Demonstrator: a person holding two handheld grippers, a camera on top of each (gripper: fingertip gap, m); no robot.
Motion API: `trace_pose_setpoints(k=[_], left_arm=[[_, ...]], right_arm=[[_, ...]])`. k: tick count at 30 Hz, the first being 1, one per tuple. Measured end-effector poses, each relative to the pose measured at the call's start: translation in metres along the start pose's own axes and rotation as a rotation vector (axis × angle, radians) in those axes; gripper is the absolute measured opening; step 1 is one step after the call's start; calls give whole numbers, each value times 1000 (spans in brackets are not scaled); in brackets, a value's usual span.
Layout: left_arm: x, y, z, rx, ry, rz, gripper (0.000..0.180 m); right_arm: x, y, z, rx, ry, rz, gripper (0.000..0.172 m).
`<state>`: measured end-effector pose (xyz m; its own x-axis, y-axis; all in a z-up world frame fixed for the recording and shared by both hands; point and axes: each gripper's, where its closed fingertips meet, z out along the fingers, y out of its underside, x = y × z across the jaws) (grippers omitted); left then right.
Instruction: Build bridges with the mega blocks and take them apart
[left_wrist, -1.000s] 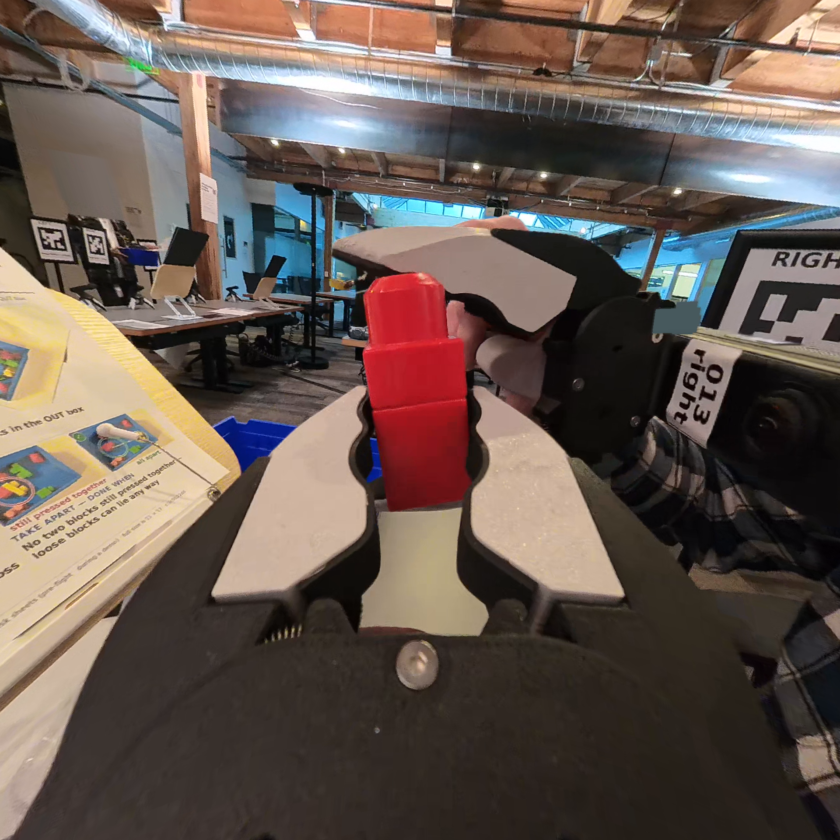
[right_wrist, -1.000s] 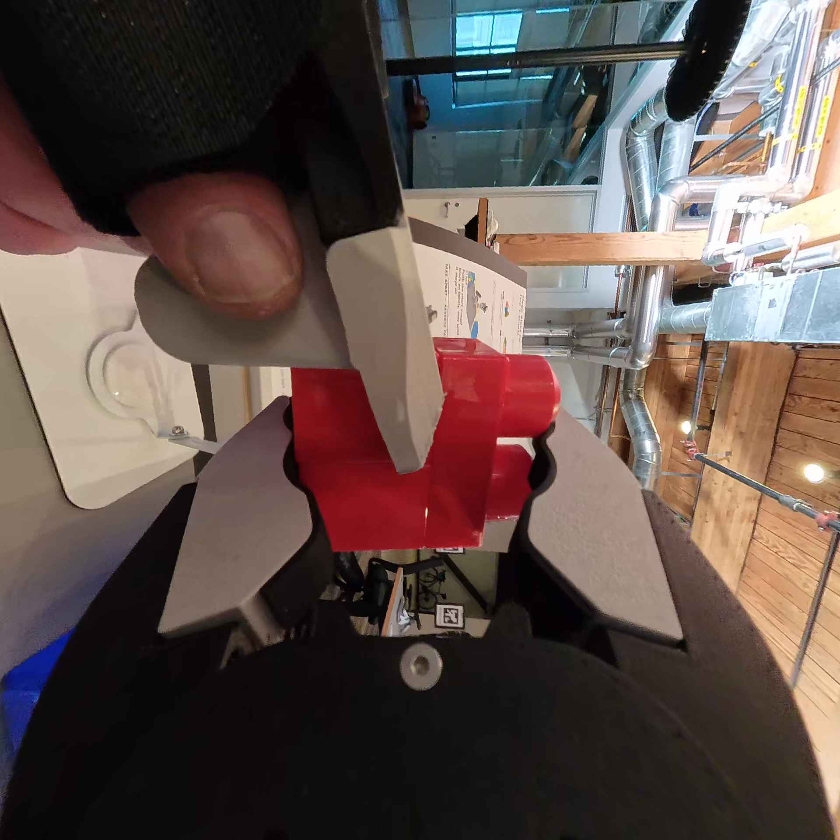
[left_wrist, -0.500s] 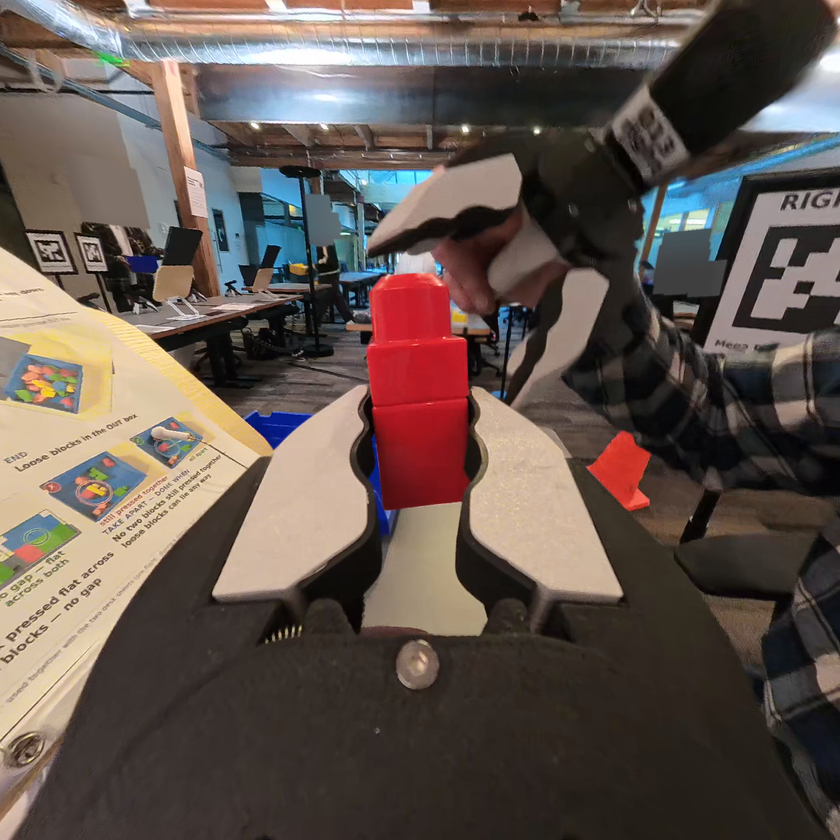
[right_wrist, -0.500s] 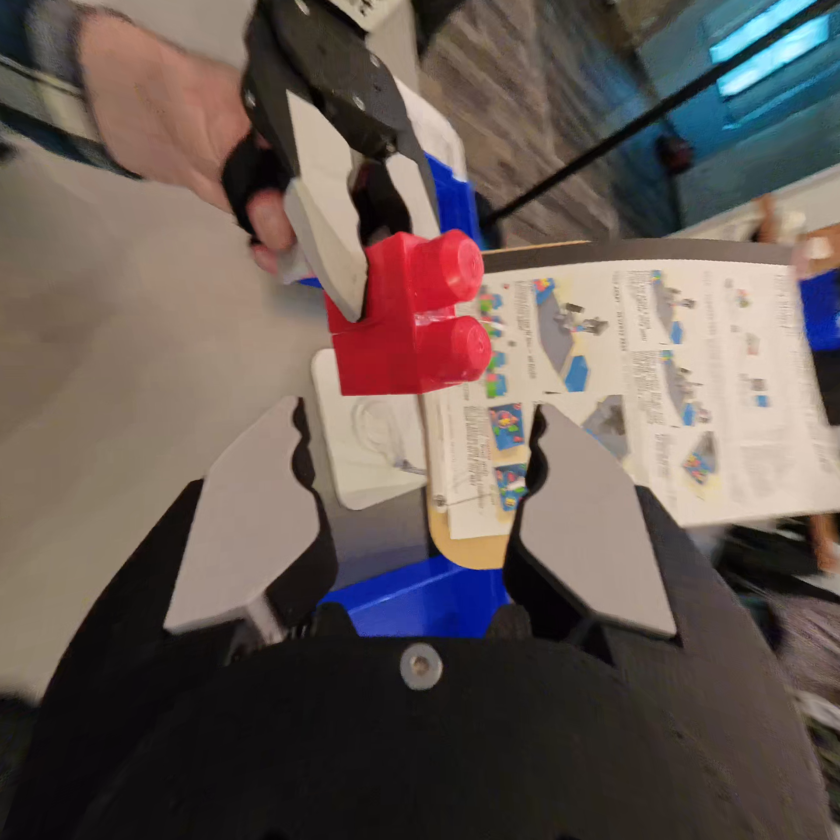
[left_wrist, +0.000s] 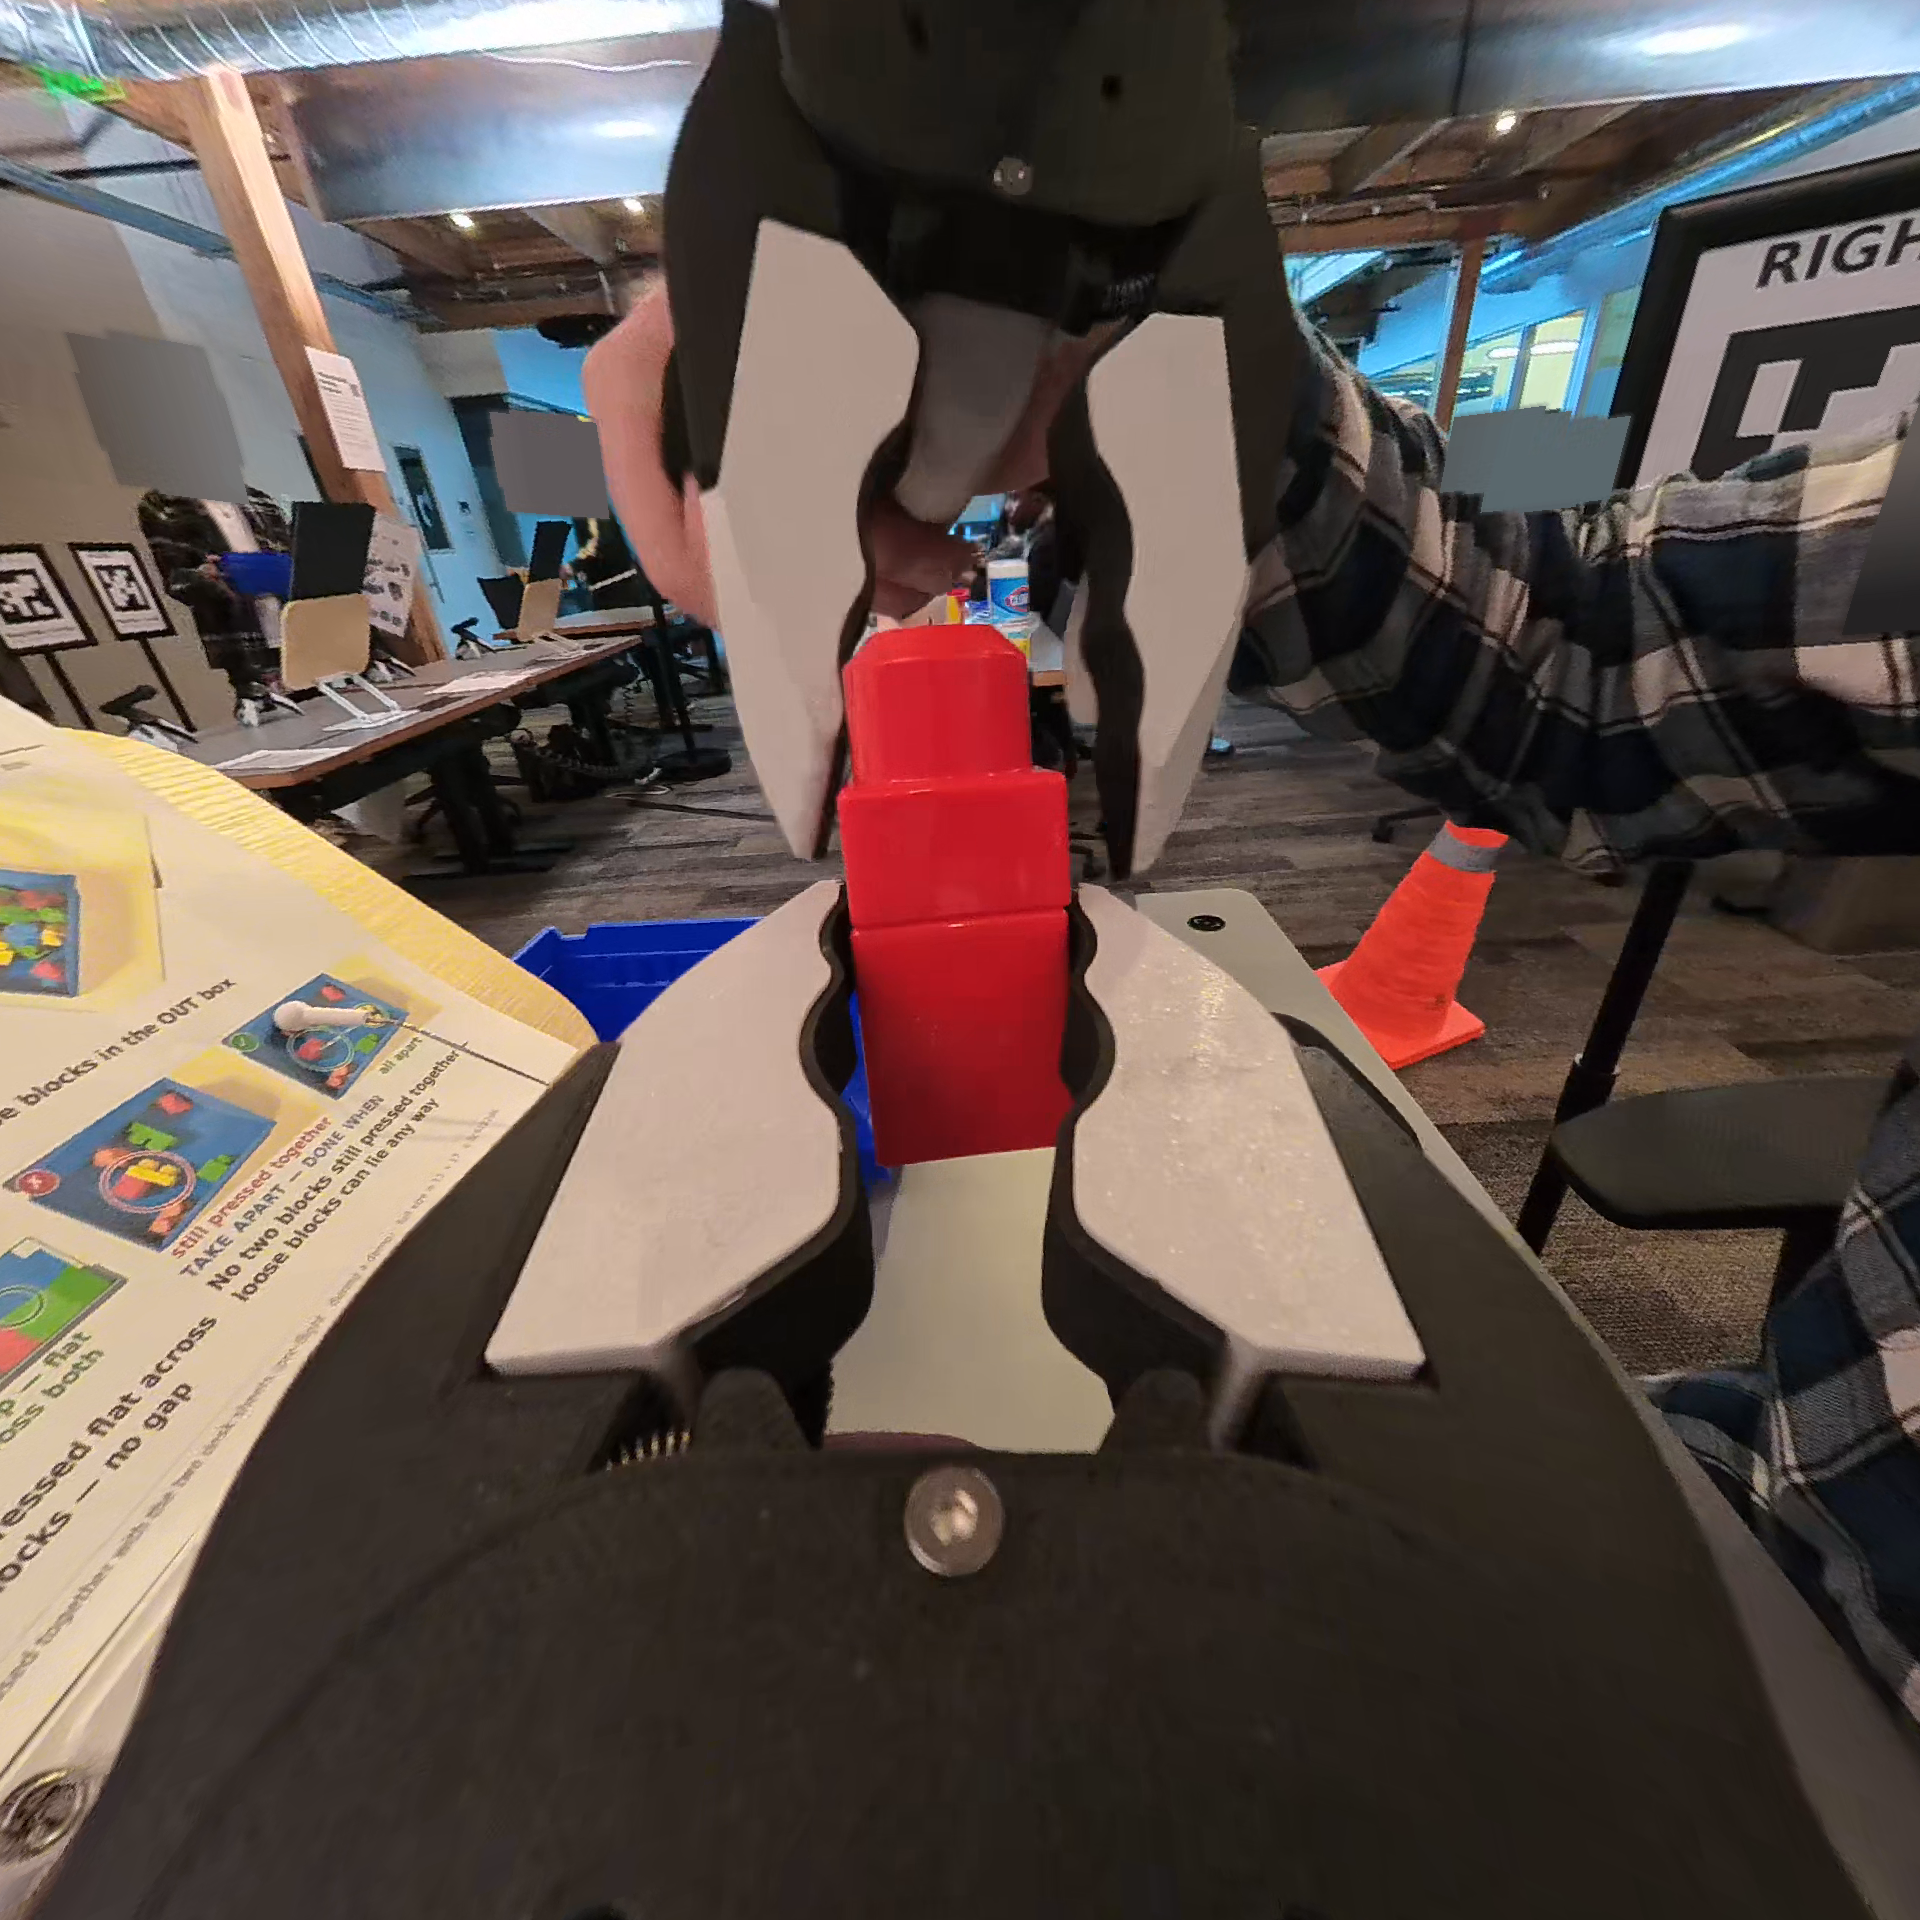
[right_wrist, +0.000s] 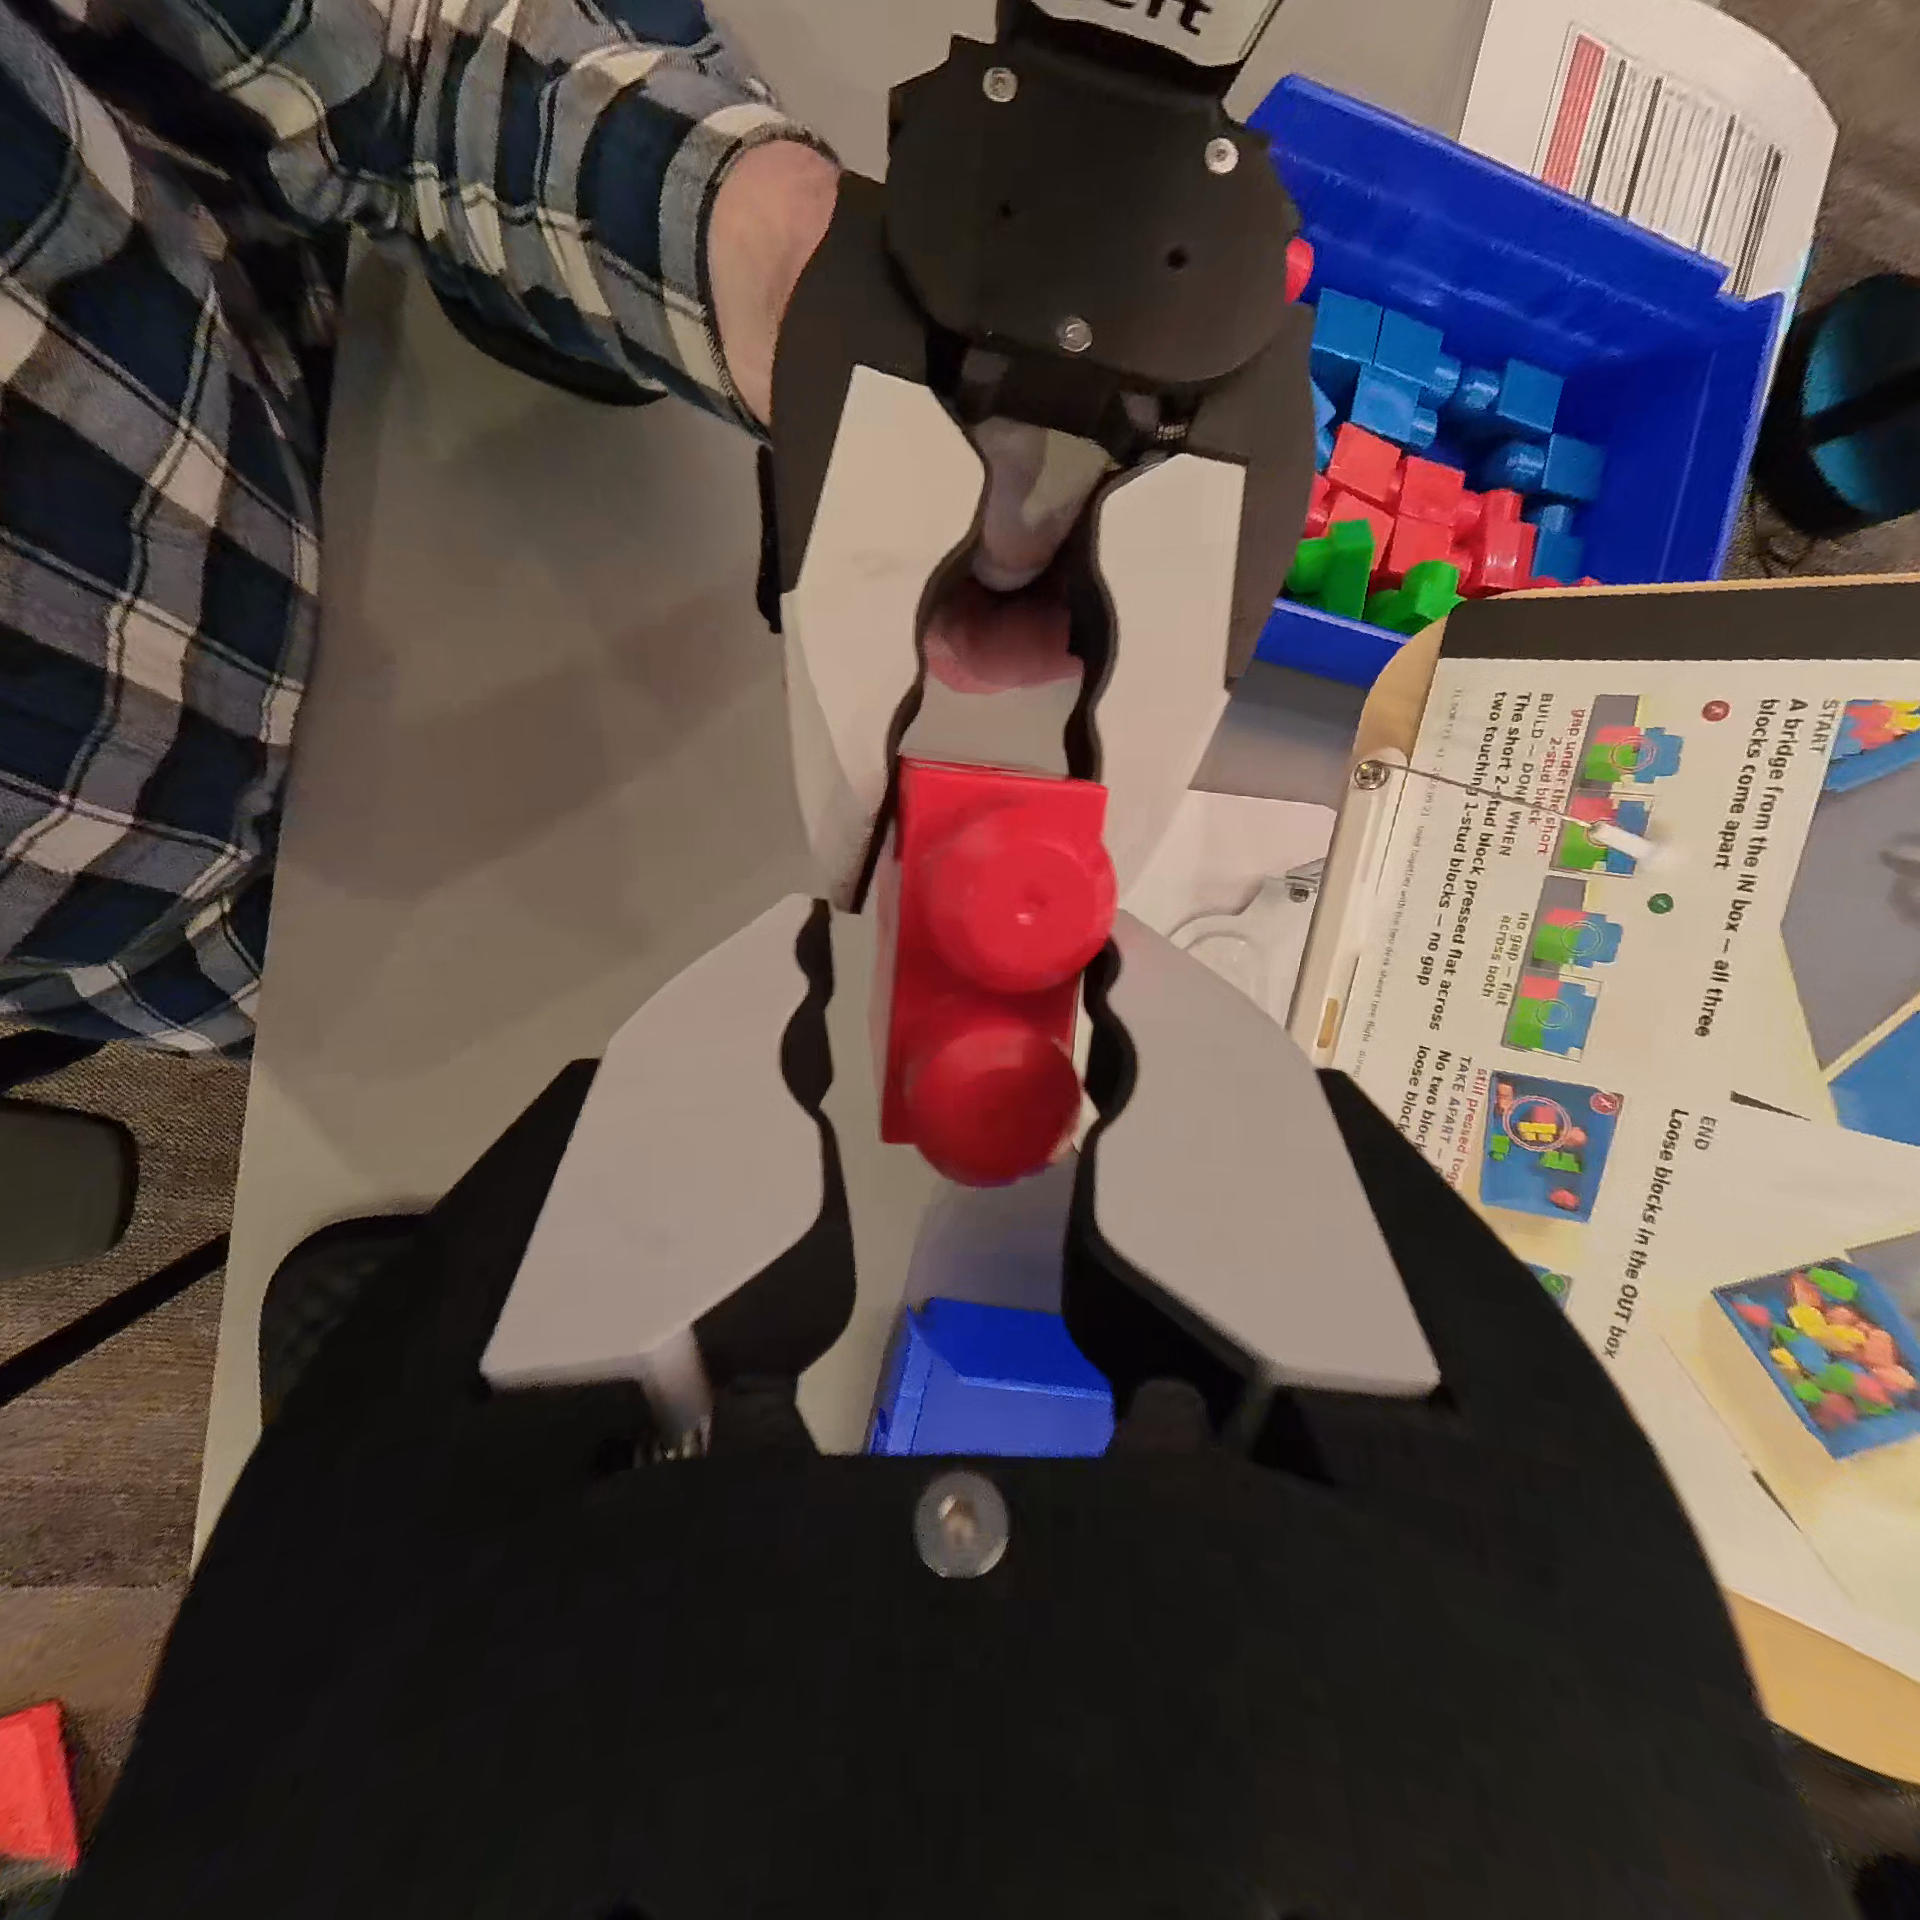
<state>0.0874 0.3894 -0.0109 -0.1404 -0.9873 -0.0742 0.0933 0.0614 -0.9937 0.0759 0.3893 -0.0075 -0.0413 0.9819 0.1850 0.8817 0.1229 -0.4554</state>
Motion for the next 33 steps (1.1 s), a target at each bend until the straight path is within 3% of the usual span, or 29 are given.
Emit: trace_pose_setpoints(k=[2, 8, 10, 15, 18, 31, 32, 33], left_arm=[[2, -1, 0, 7, 15, -8, 36], [0, -2, 3, 60, 40, -90, 37], [-3, -2, 2, 65, 31, -94, 48], [-9, 10, 2, 1, 25, -114, 52], [-11, 11, 6, 35, 20, -139, 38], [-13, 16, 11, 63, 20, -161, 35], [-12, 14, 11, 82, 23, -170, 35], [-12, 9, 10, 113, 41, -200, 35]], right_arm=[[5, -1, 1, 11, -9, 21, 36], [7, 3, -2, -5, -83, 77, 36], [11, 5, -4, 1, -71, 89, 35], [21, 0, -15, 95, -73, 148, 35], [25, 0, -16, 129, -101, 187, 35], [23, 7, -13, 87, -97, 199, 36], [25, 4, -14, 106, -83, 199, 39], [28, 1, -17, 120, -58, 201, 63]])
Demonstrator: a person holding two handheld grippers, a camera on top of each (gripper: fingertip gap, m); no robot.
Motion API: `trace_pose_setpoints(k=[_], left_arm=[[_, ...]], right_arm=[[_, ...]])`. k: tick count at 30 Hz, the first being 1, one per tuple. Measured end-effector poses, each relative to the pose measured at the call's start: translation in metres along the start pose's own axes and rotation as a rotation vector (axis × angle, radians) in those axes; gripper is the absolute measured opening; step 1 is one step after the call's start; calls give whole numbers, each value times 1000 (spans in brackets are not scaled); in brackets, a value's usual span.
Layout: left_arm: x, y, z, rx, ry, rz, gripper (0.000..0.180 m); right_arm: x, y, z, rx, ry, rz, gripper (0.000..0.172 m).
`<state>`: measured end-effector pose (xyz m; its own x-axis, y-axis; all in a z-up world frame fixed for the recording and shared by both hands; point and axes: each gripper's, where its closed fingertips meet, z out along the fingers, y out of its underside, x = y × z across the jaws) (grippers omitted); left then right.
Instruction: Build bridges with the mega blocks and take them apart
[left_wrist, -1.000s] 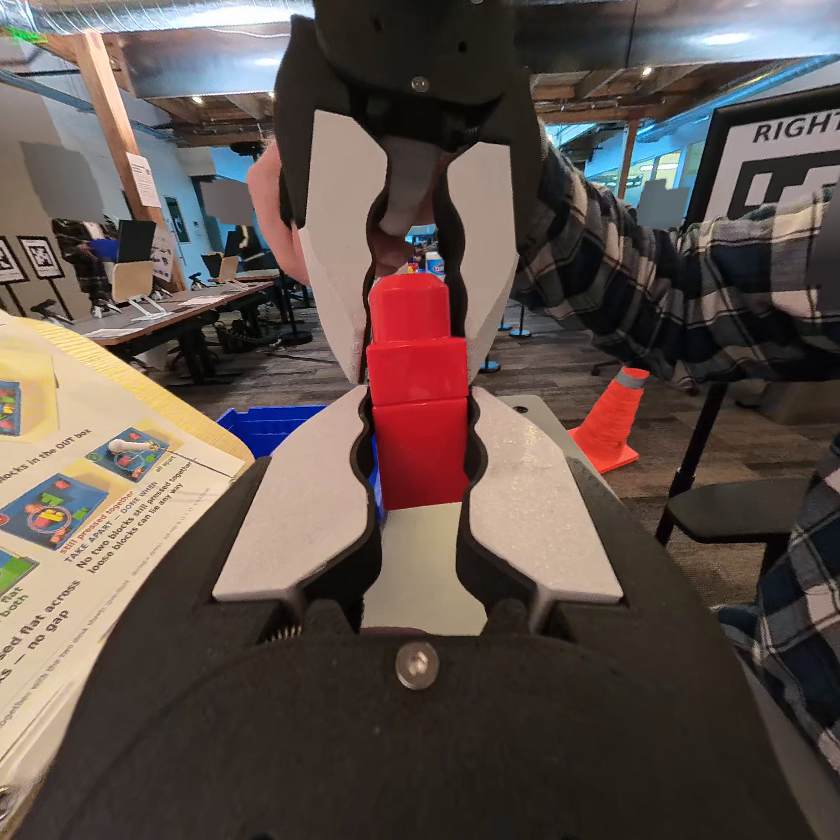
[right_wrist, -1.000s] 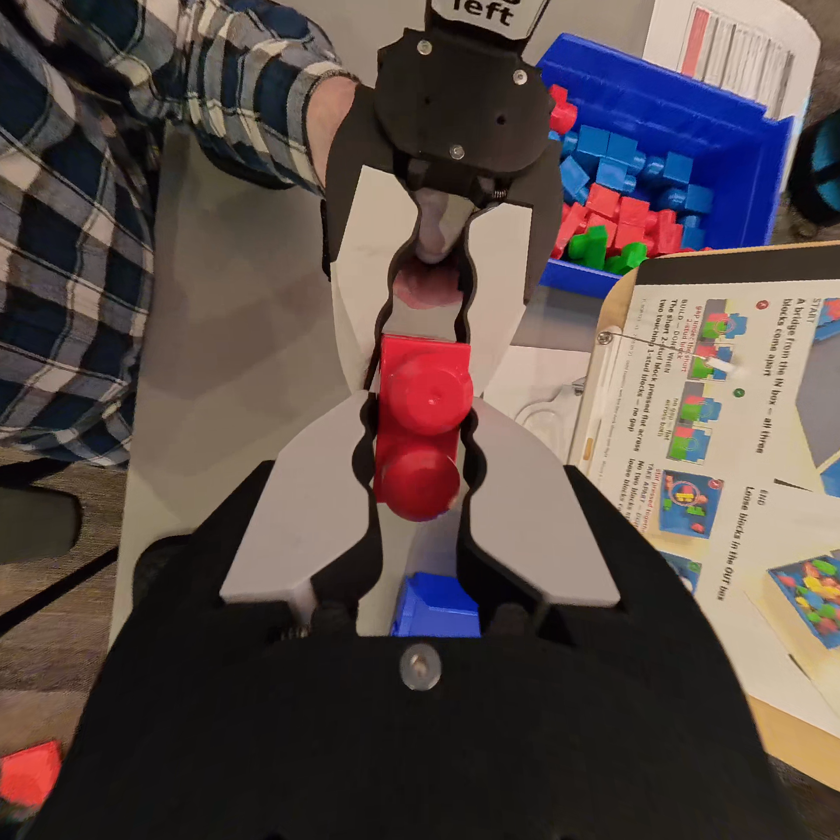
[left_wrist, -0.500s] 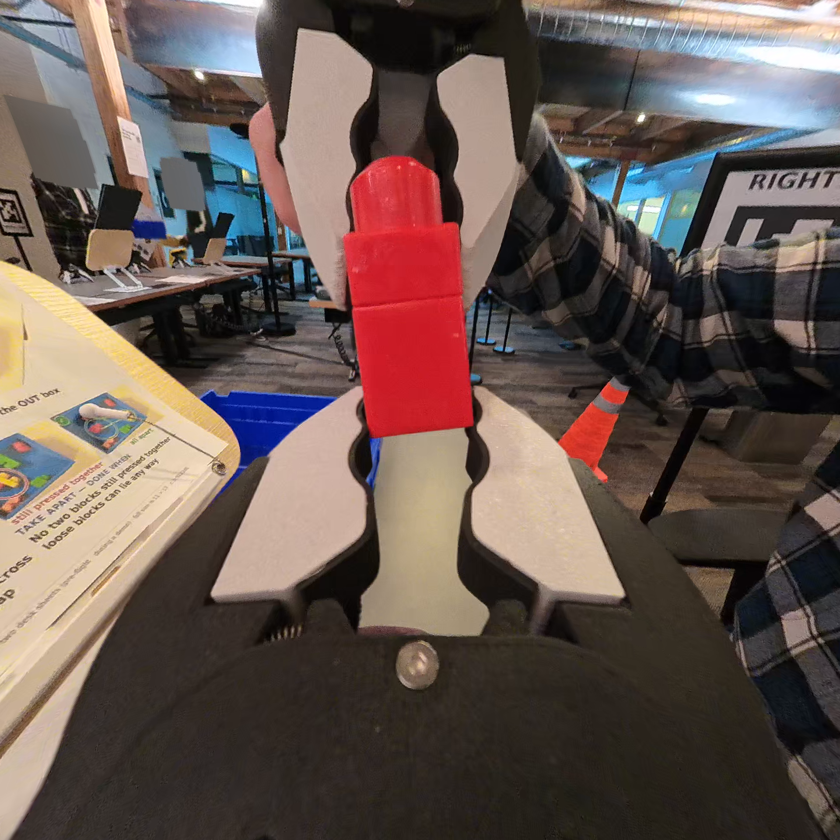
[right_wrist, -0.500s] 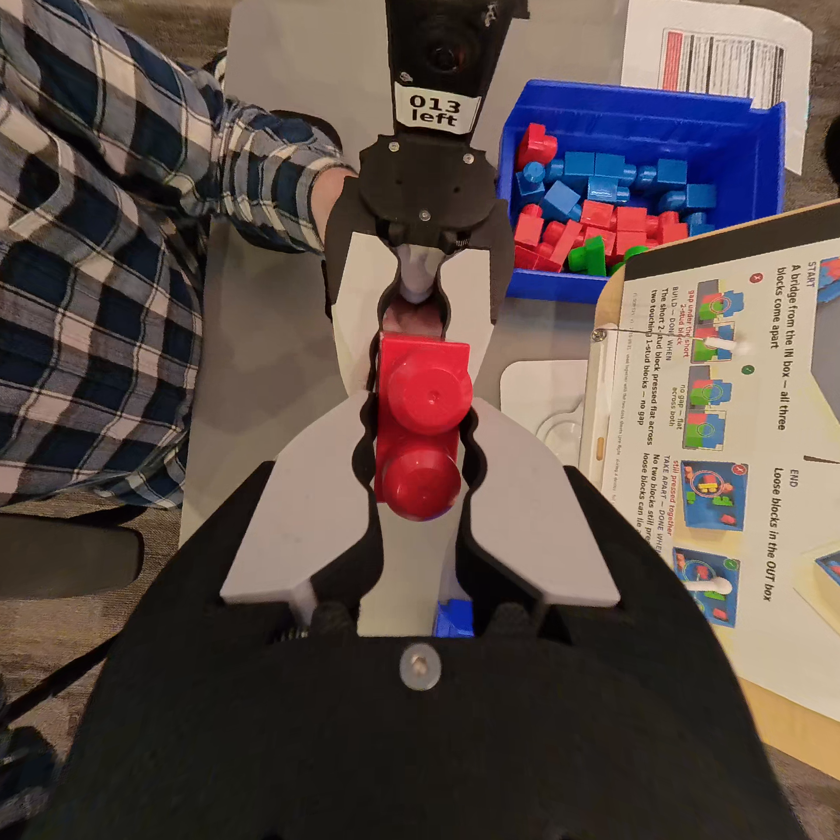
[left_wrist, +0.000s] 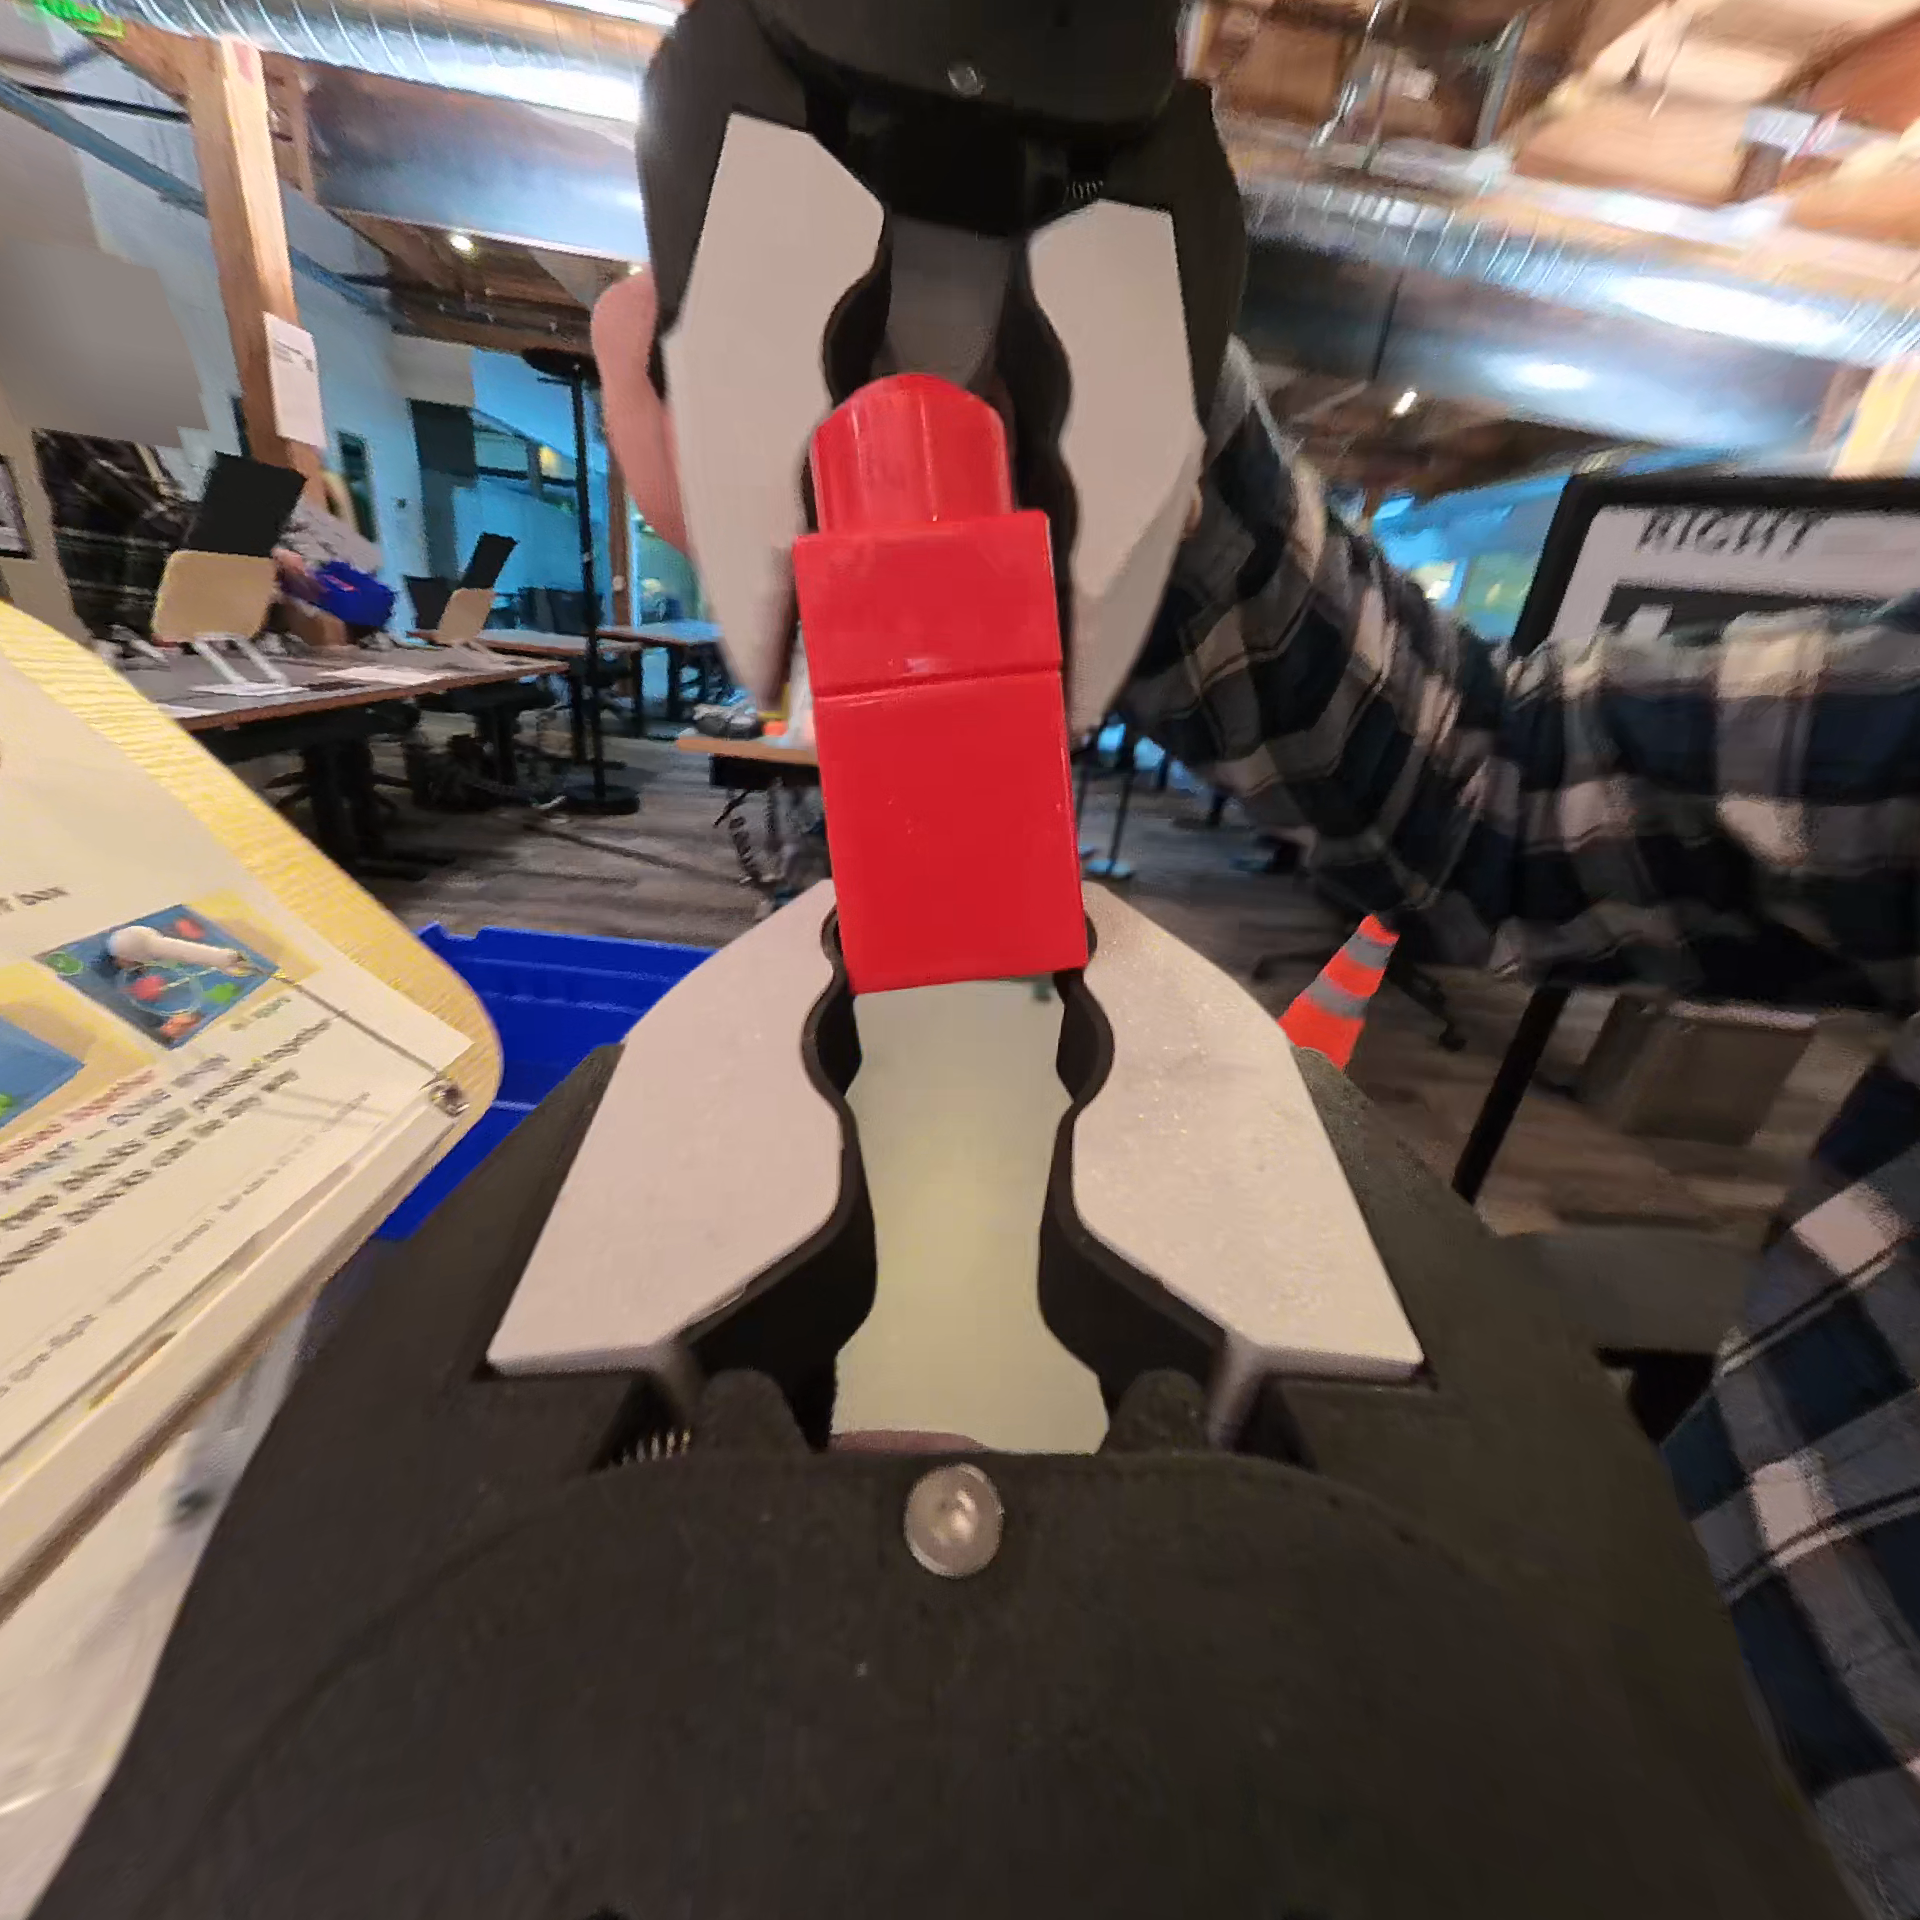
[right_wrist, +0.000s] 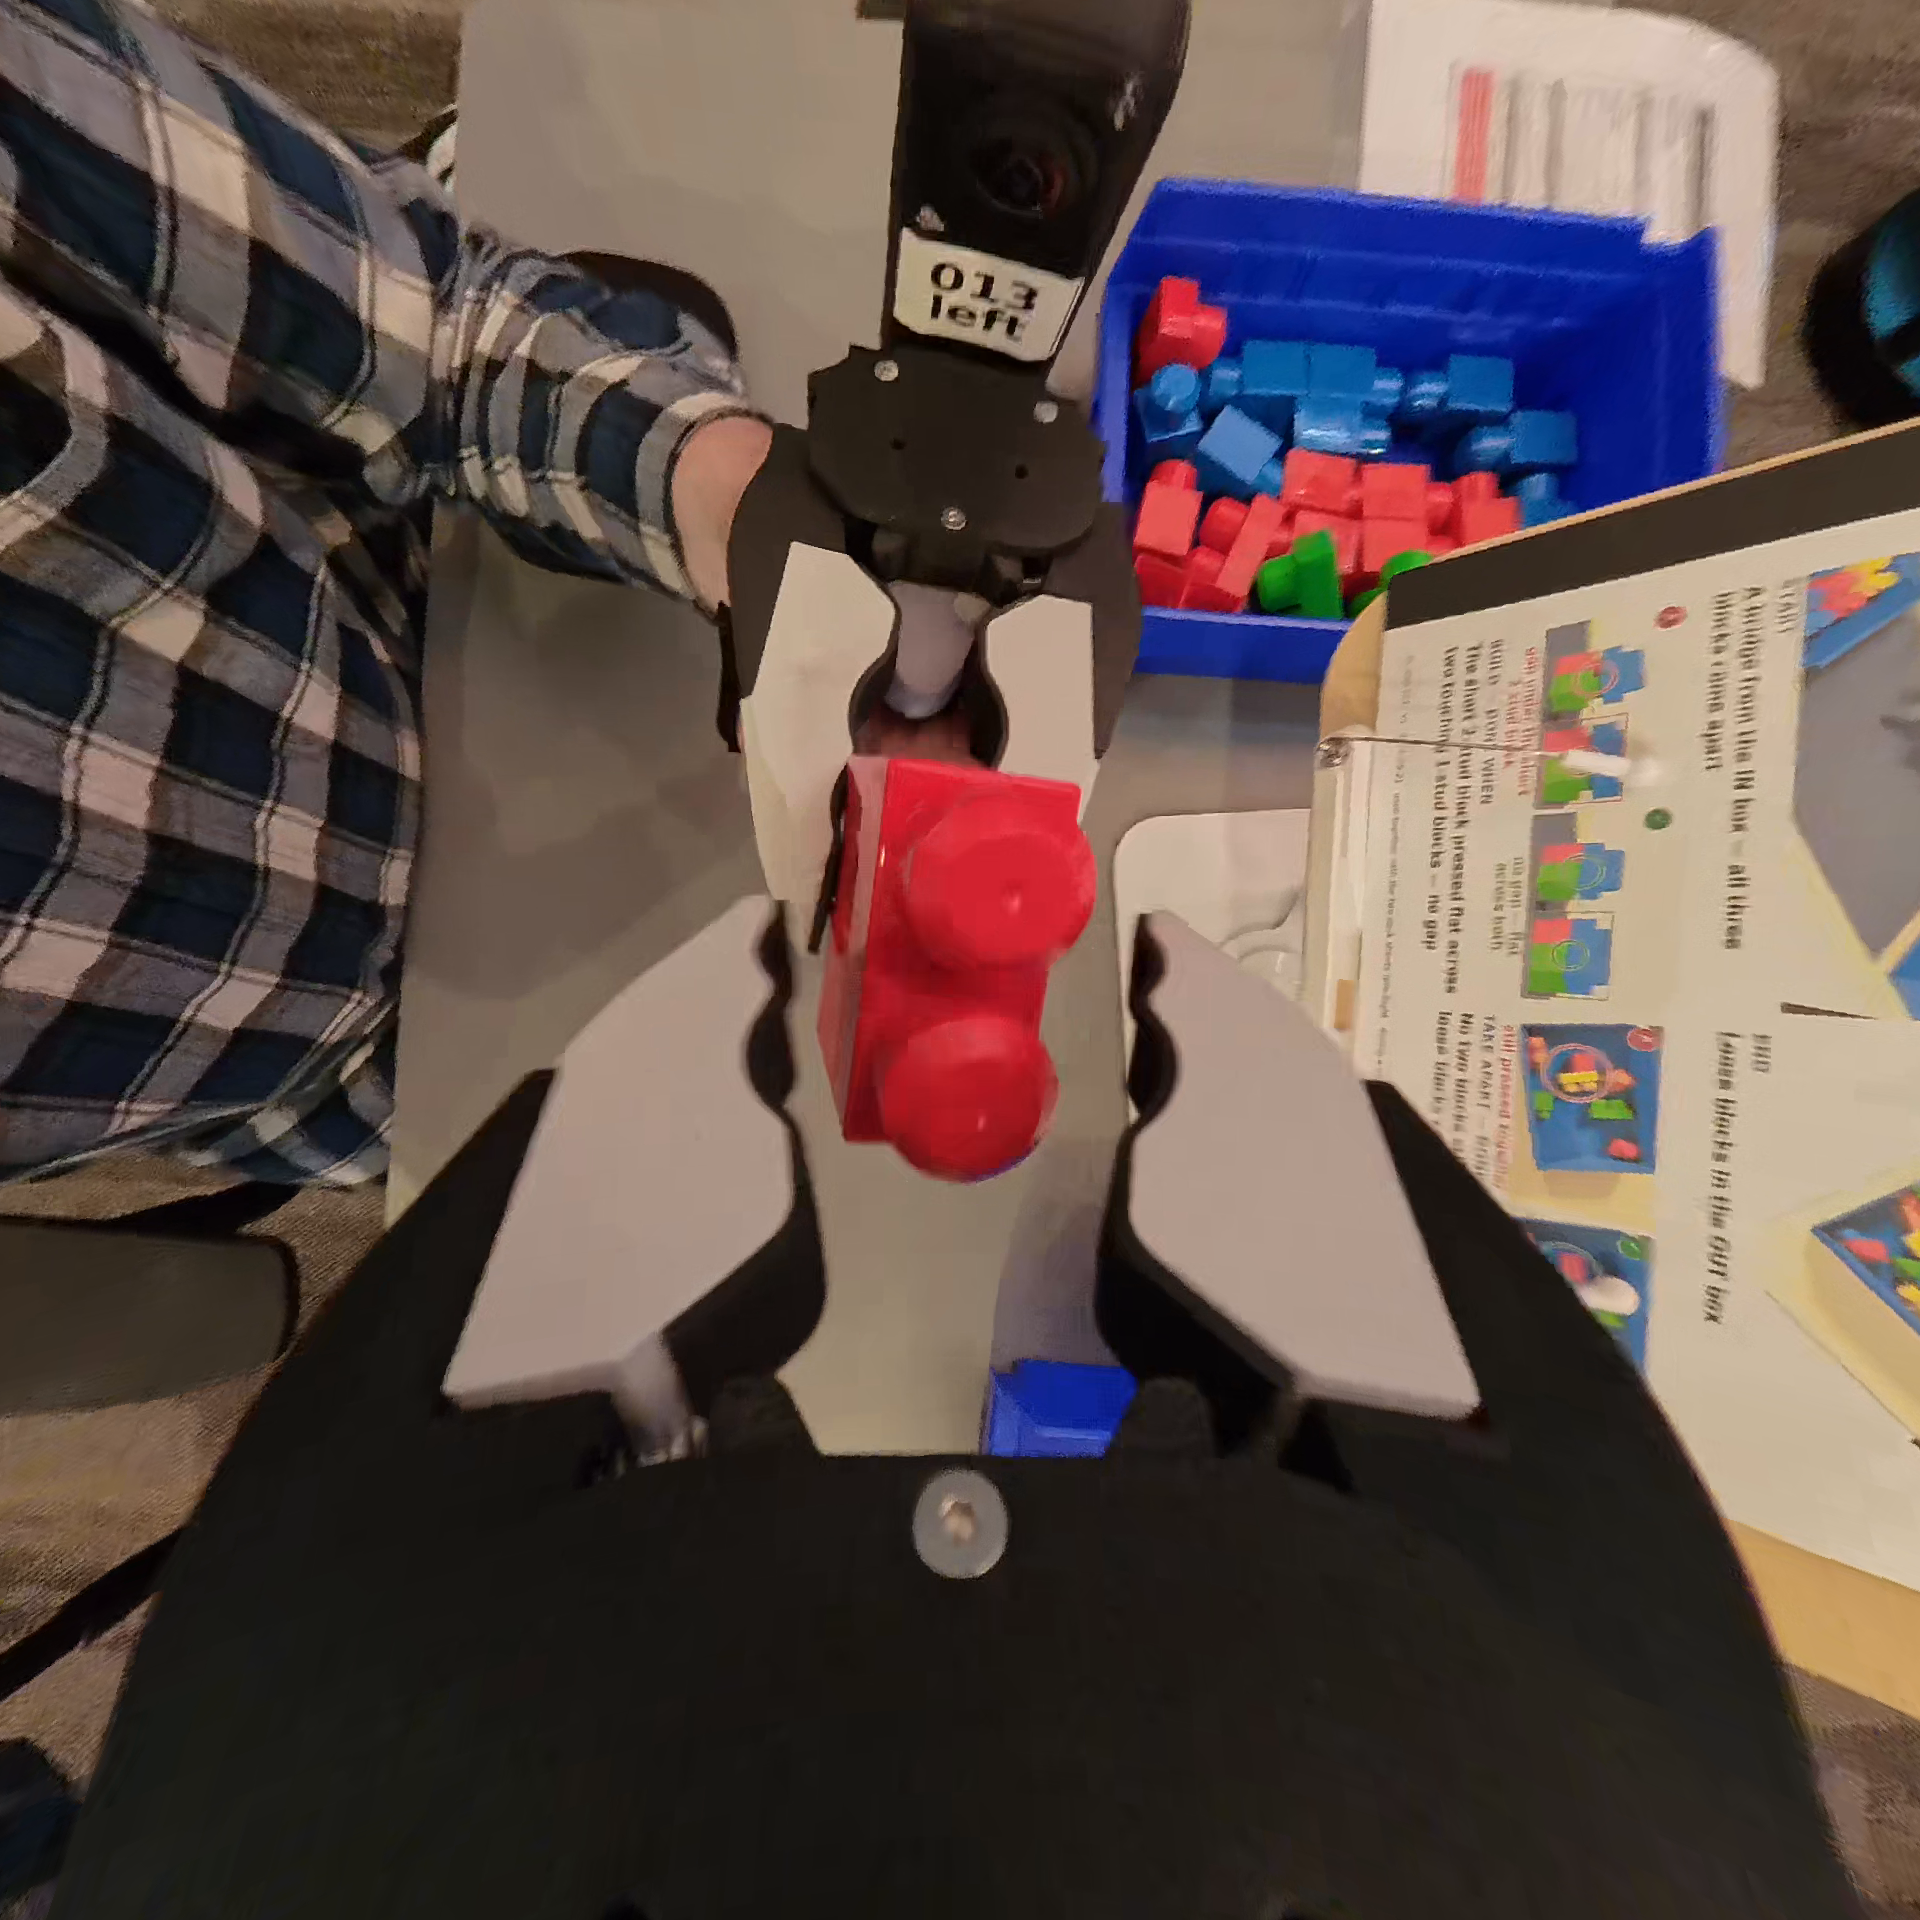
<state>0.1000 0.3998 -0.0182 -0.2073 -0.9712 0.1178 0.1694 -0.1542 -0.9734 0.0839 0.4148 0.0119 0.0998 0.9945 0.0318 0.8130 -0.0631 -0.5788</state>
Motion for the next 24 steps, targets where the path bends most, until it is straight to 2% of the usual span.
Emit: trace_pose_setpoints(k=[1, 4, 9, 12, 16, 19, 22, 24], left_arm=[[0, -4, -1, 30, 16, -34, 35], [-2, -8, -5, 75, 44, -93, 35], [2, -7, -2, 69, 51, -72, 35], [1, -9, -3, 78, 37, -48, 35], [0, -9, -3, 63, -3, 3, 36], [2, -8, -2, 25, -11, 22, 47], [-6, -10, -11, 6, -58, 94, 32], [-10, -15, -21, 22, -60, 99, 3]], right_arm=[[3, -3, -5, 10, 17, 0, 69], [9, -15, -26, 97, -29, 69, 62], [5, -4, -12, -55, -84, 64, 58], [-3, 1, 3, -131, -125, 33, 44], [-2, 3, 4, -140, -113, -11, 38], [4, 5, -17, -113, -45, -40, 38], [14, 24, -55, -106, 22, -35, 38], [29, 51, -80, -149, 100, -8, 38]])
